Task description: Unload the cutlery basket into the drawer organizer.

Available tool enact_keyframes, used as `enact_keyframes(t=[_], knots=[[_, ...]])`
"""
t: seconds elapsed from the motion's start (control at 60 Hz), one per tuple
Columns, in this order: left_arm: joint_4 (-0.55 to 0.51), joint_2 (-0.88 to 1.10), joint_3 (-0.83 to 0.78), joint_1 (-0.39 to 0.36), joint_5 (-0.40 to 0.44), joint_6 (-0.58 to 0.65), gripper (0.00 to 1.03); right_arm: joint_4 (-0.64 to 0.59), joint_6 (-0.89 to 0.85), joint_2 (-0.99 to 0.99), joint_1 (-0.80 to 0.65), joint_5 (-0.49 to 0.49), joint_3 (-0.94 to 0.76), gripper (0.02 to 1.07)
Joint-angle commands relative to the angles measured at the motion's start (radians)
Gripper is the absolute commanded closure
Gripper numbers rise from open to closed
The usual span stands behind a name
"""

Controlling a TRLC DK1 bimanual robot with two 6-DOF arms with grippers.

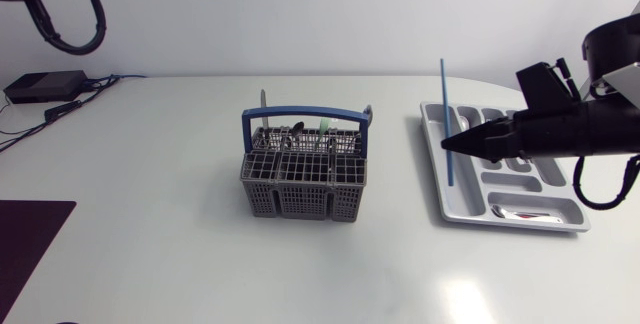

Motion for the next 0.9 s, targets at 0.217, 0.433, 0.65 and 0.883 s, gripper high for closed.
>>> enact_keyframes(t=[0.217,0.433,0.65,0.883], knots=[[-0.071,-0.069,-0.234,-0.011,-0.329,0.259,0.07,0.131,0.063,0.262,-0.134,0.213,0.01,0.99],[-0.062,-0.085,-0.392,-0.045,-0.491,0.315,0.07,0.18,0.141,0.46,-0.114,0.359,0.085,0.99],[-0.057,-0.107,-0.477,-0.031,-0.527,0.322,0.06,0.177,0.193,0.595,-0.076,0.391,0.163,0.97],[-0.054,-0.116,-0.536,-0.023,-0.533,0.328,0.06,0.164,0.227,0.641,-0.065,0.42,0.185,0.86]])
